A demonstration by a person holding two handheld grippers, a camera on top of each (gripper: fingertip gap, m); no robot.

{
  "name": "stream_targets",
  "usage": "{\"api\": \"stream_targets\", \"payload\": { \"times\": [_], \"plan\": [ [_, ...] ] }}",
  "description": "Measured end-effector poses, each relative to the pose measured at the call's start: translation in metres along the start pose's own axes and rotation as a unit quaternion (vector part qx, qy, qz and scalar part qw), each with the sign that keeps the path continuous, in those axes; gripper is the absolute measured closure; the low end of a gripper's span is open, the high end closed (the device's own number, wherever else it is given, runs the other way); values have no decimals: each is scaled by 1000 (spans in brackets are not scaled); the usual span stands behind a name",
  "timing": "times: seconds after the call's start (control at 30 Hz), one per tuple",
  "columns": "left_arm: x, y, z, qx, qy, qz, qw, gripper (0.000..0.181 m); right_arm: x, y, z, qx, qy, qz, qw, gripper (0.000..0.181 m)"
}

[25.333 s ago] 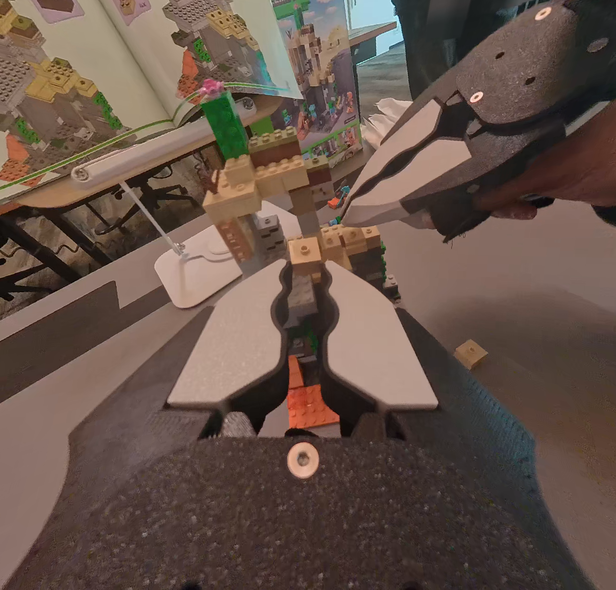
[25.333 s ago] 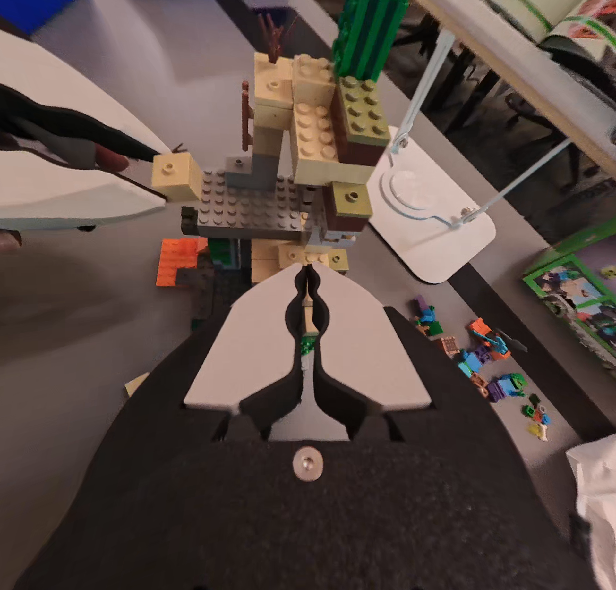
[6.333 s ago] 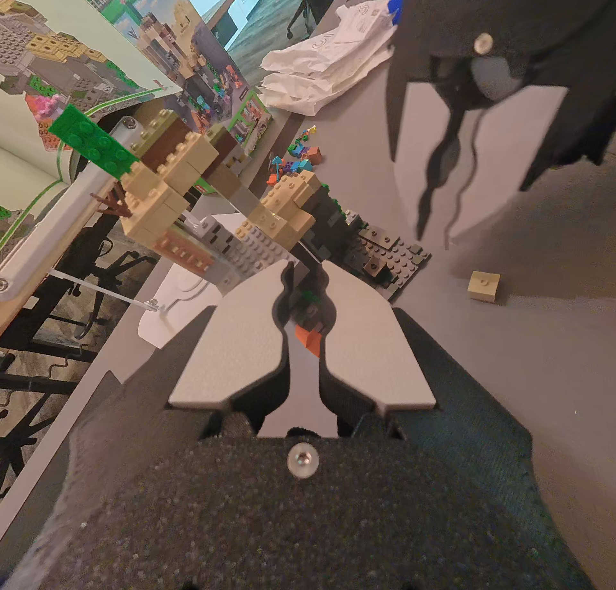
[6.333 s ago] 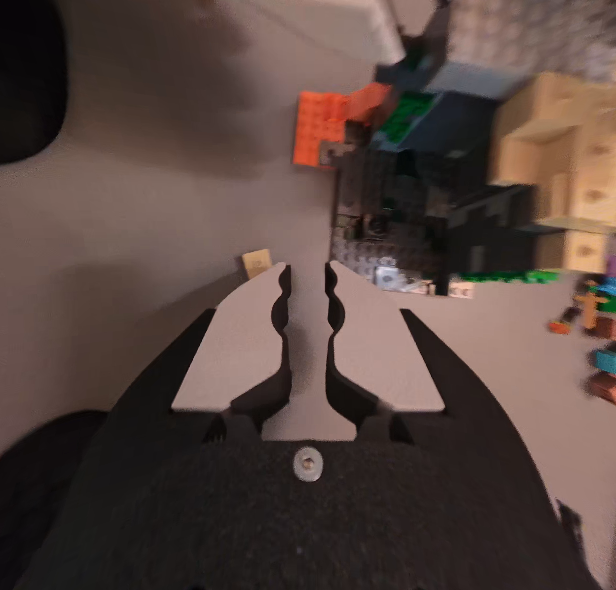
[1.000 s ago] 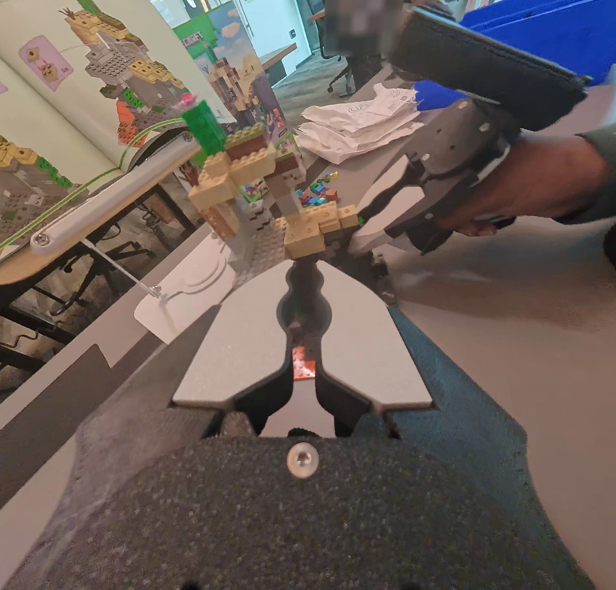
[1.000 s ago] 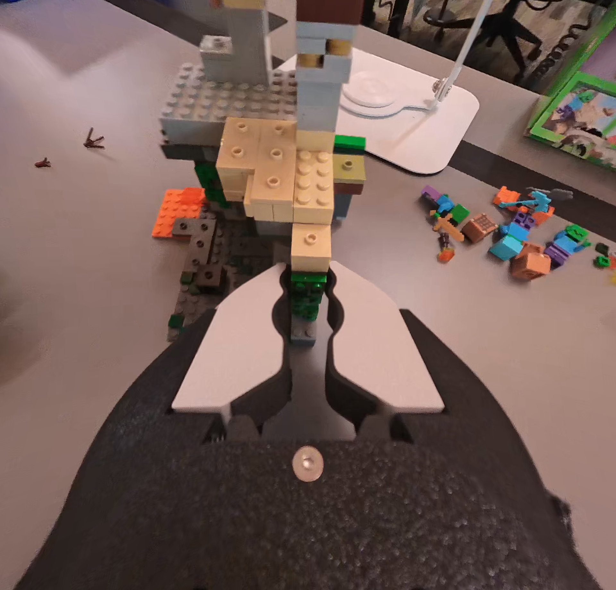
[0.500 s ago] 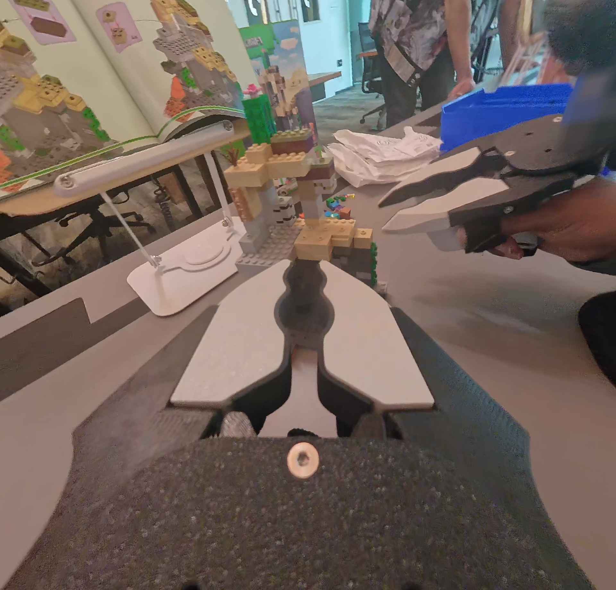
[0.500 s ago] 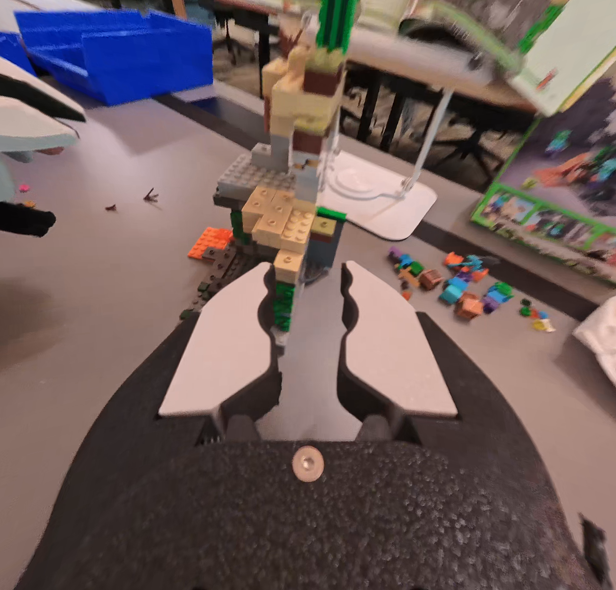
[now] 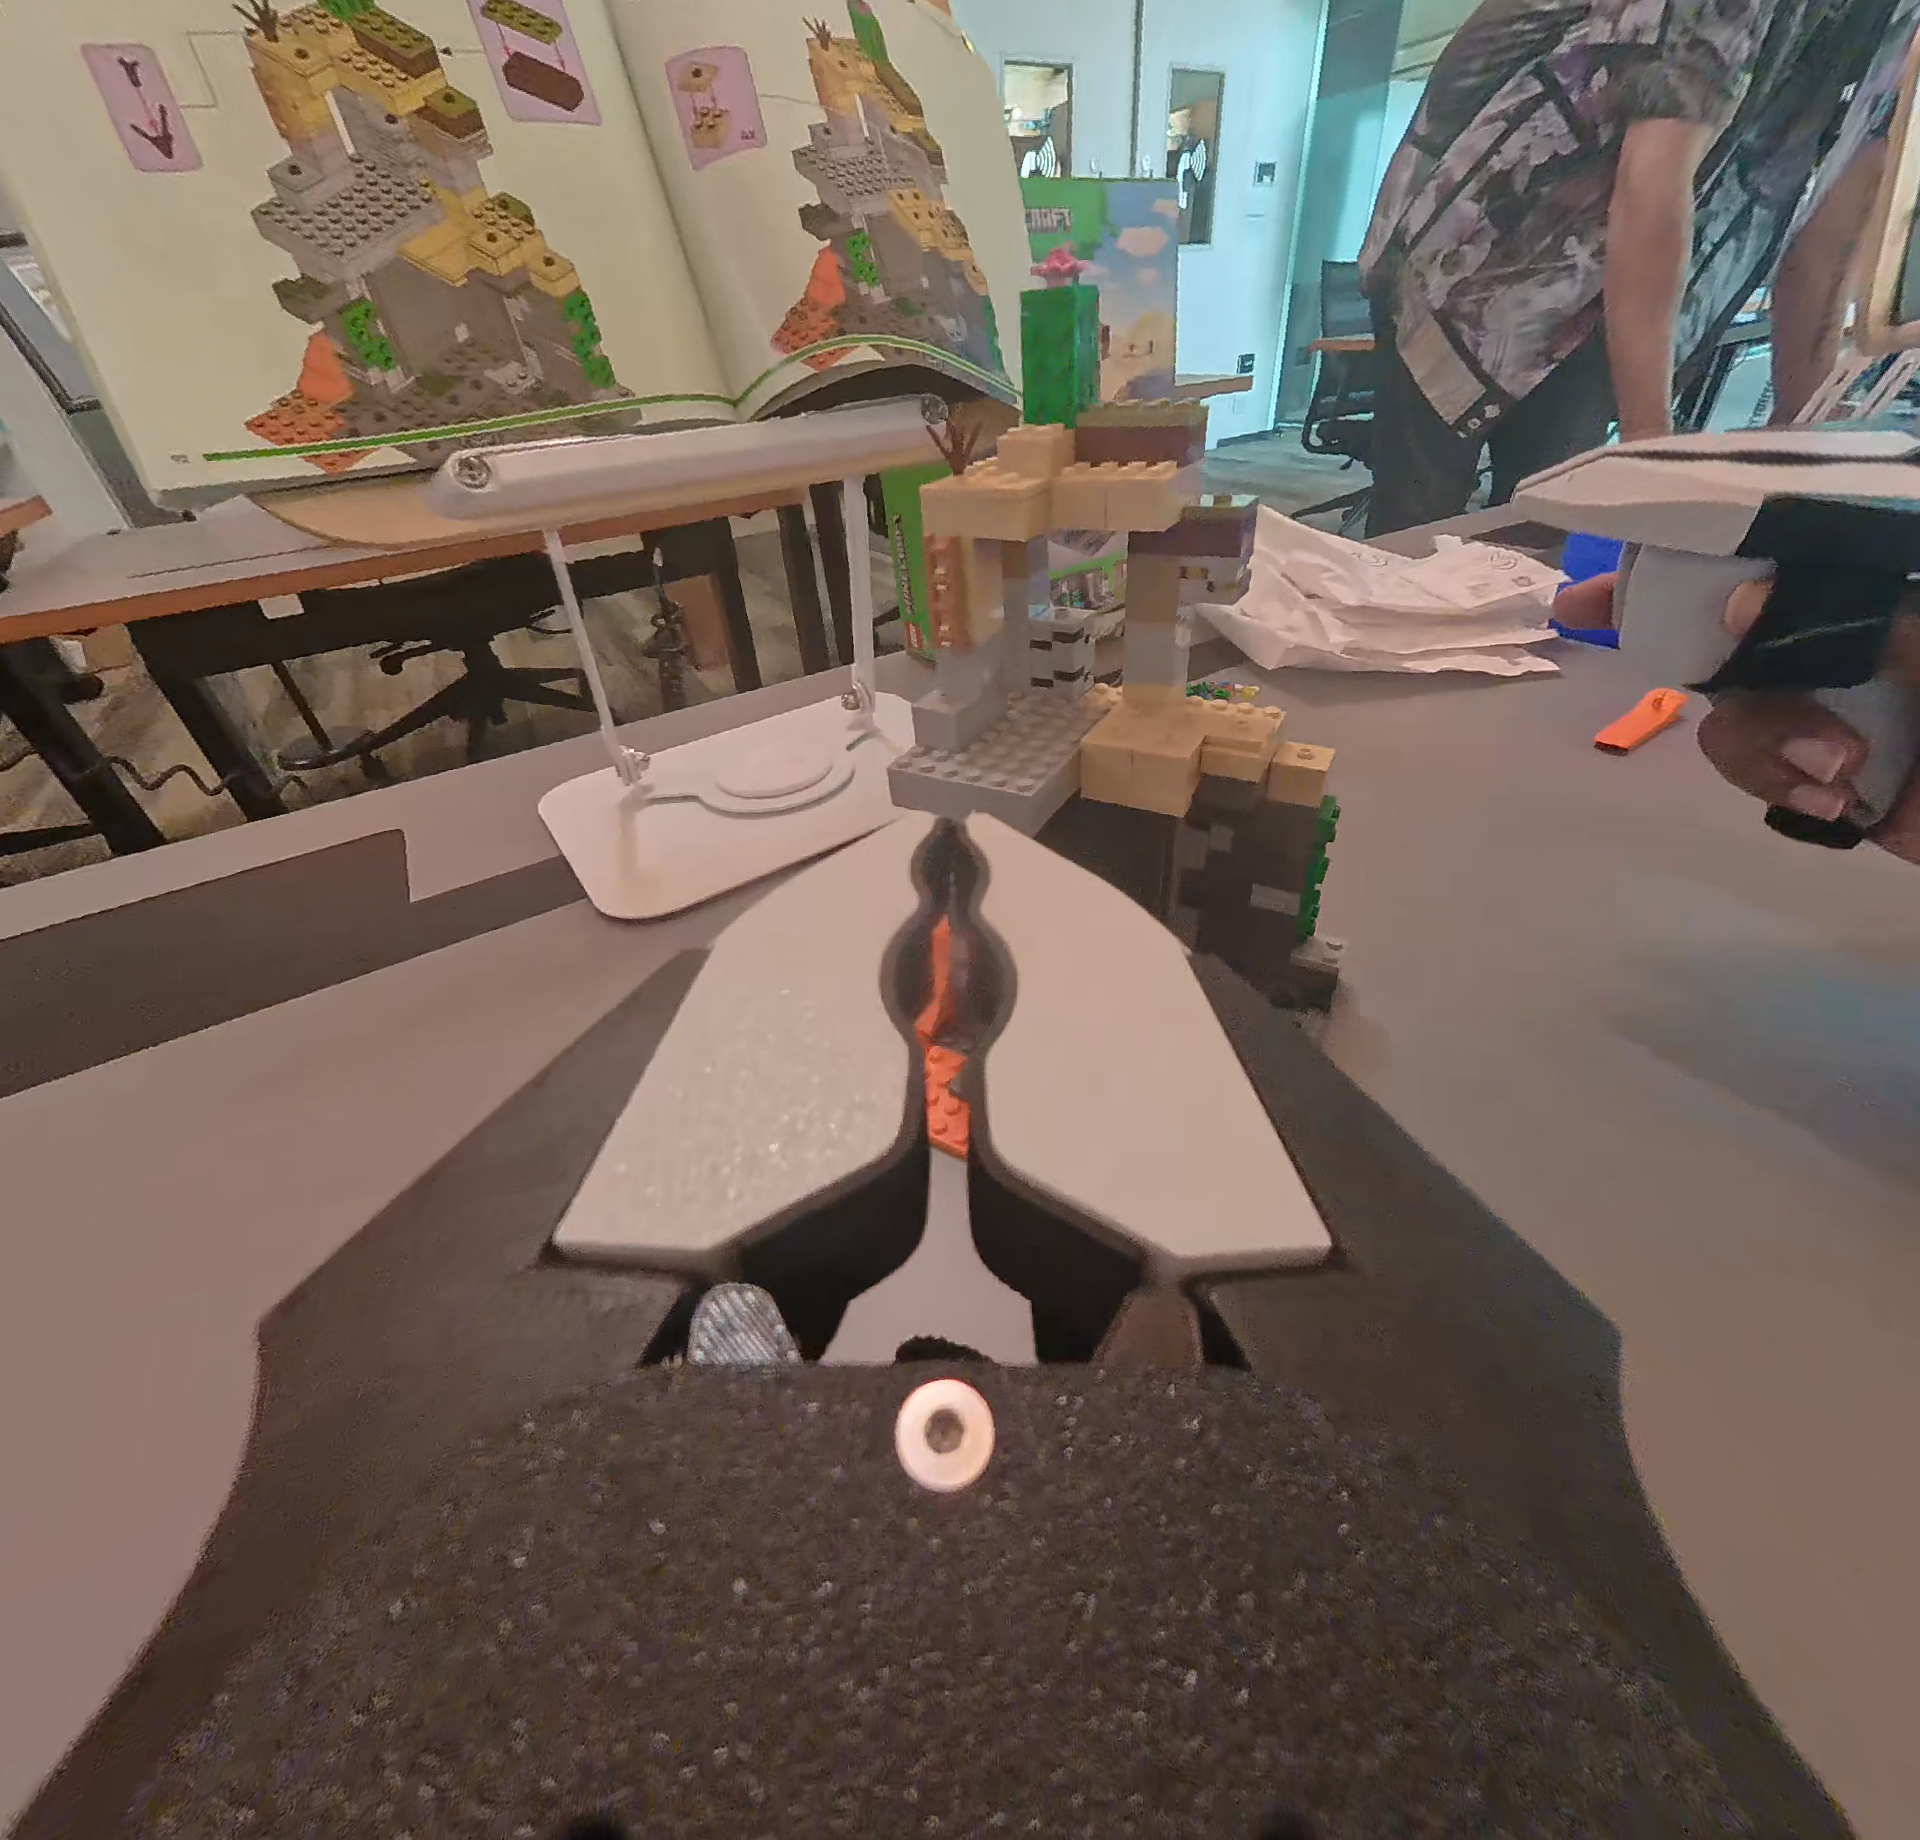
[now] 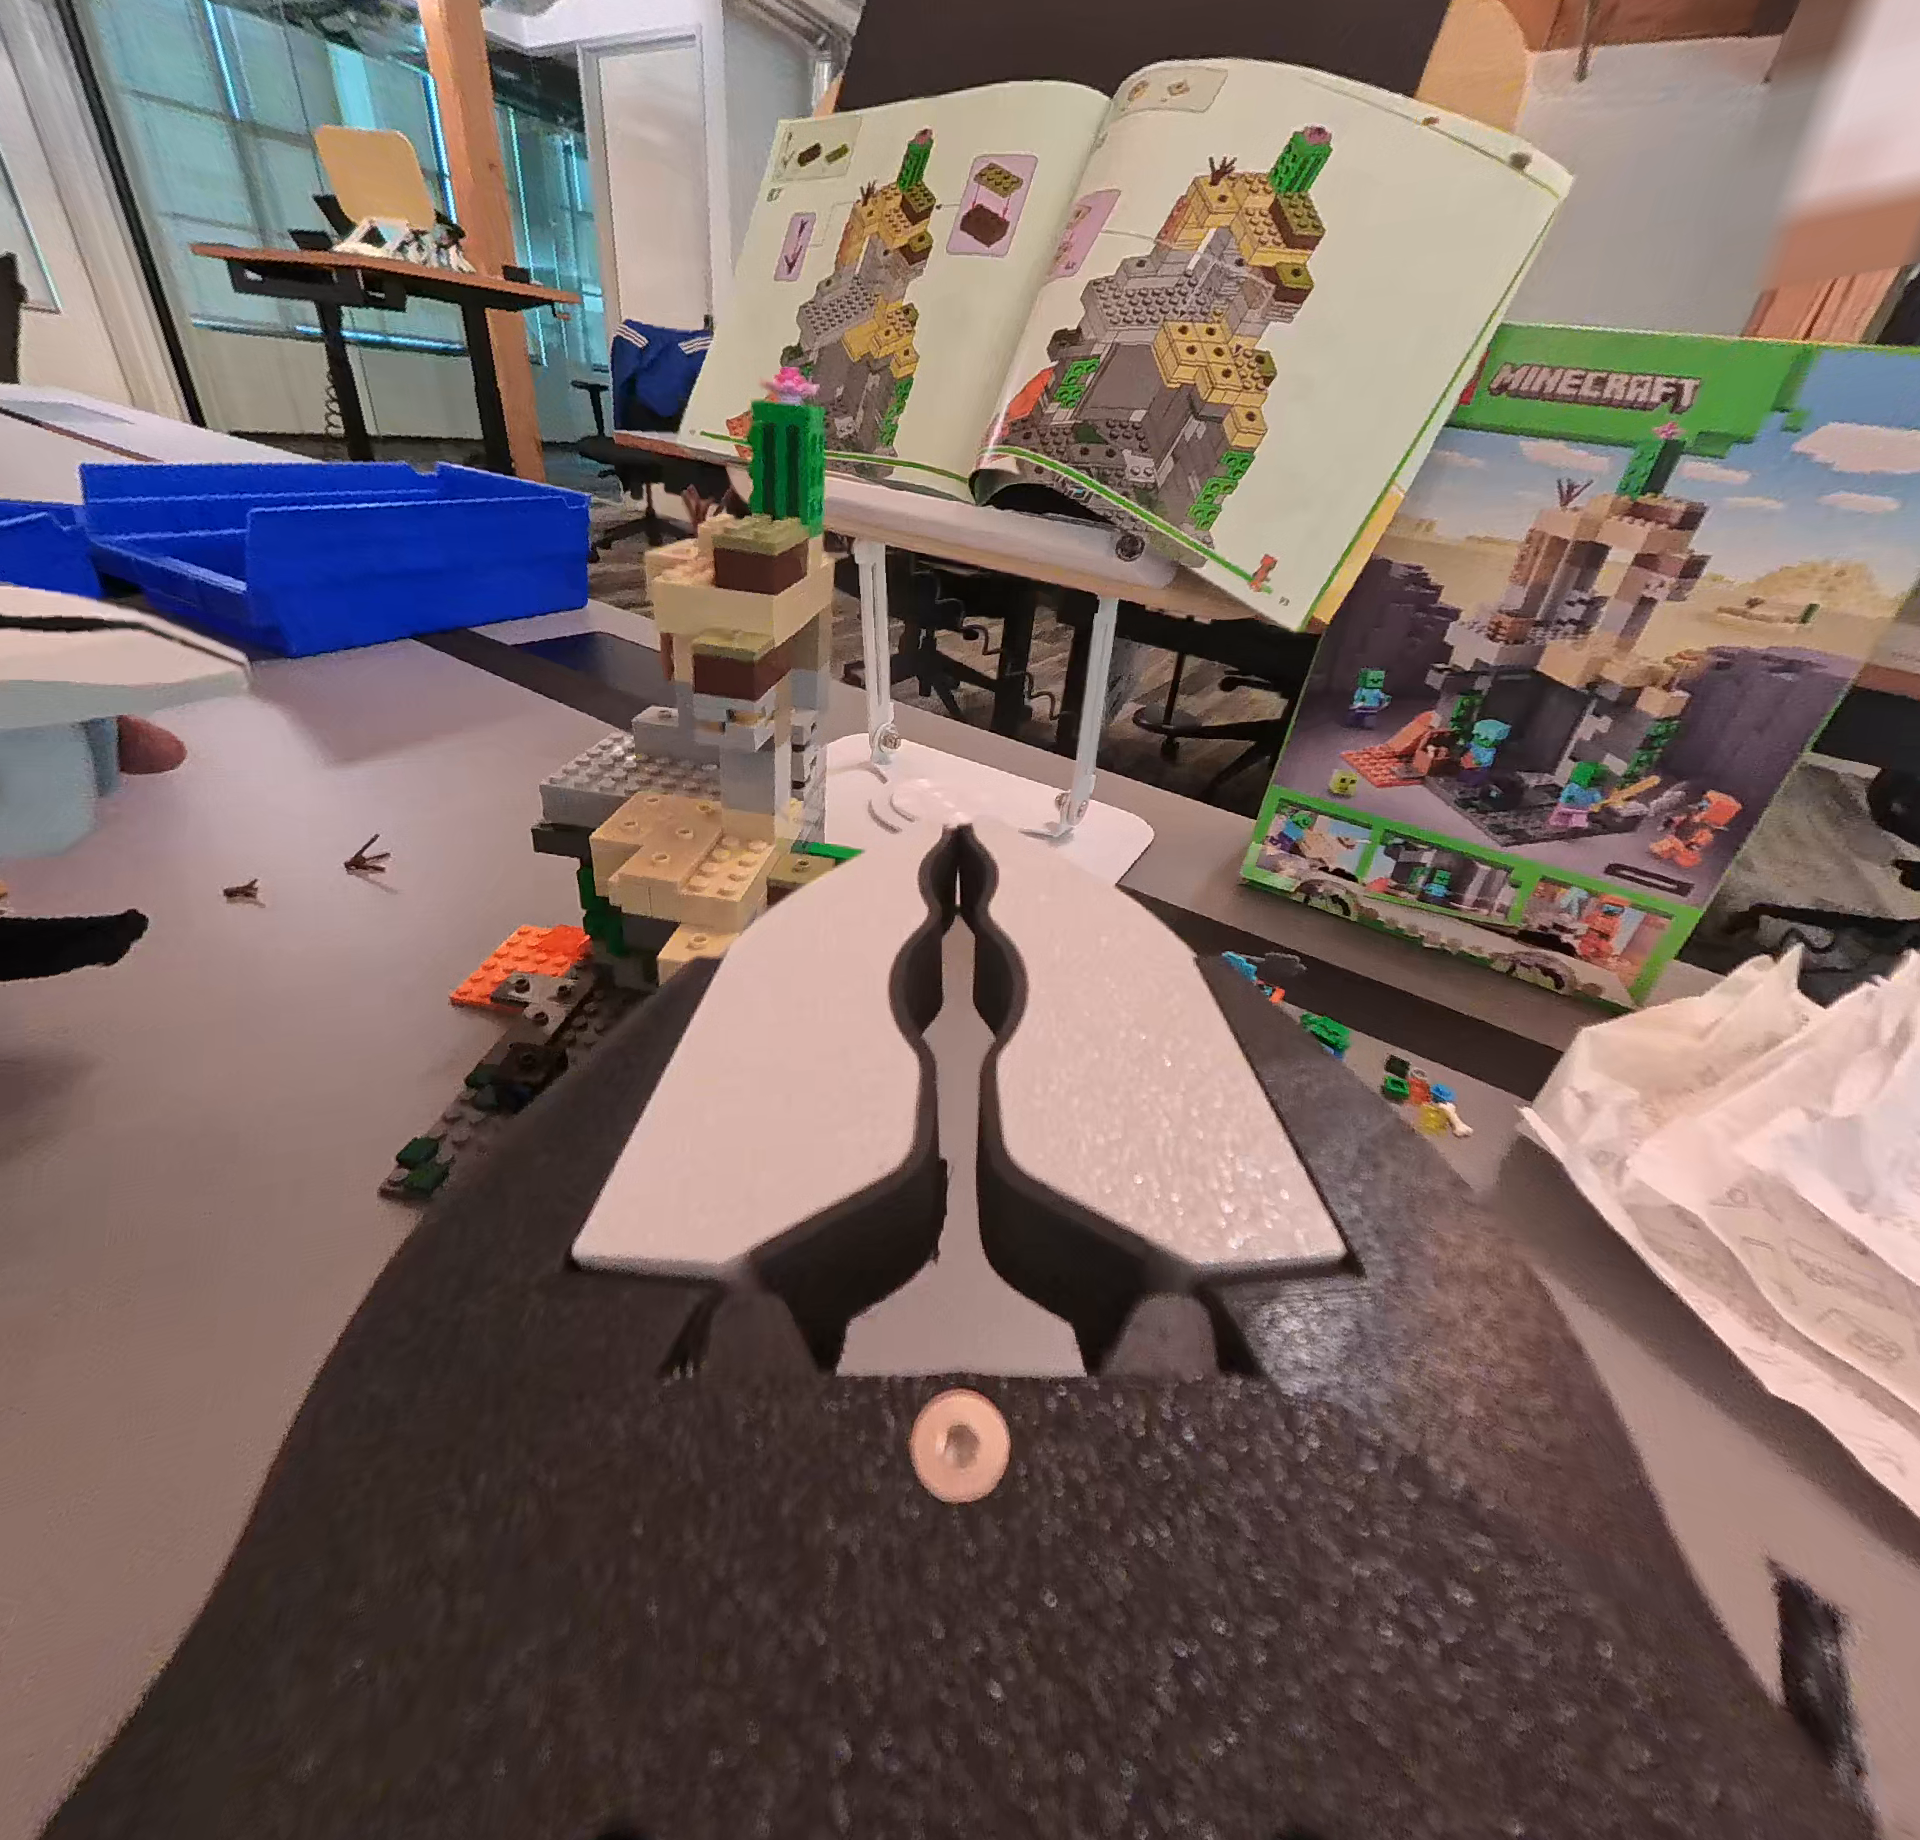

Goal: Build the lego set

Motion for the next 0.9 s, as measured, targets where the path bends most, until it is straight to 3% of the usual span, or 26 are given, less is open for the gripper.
{"api": "stream_targets", "payload": {
  "times": [0.27, 0.5, 0.7, 0.9],
  "plan": [
    [-3, 13, -6, 3, 3, -13, 1000, 181, 6, 10, -11, -21, 9, 14, 1000, 181],
    [1, 20, 5, 9, -15, -3, 1000, 181, 13, -9, 13, -76, -1, -10, 997, 179],
    [13, 32, 18, 30, -29, 10, 999, 181, 73, -45, 32, -233, 19, 14, 972, 172],
    [13, 35, 5, 36, -13, 17, 999, 181, 150, -90, 31, -385, 68, 29, 920, 164]
  ]
}}
Point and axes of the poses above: each gripper's, where its closed fingertips meet, x out along the fingers, z out of its top, y = z × x across the jaws, the point moved 10 cm from there along -x, back along the fingers
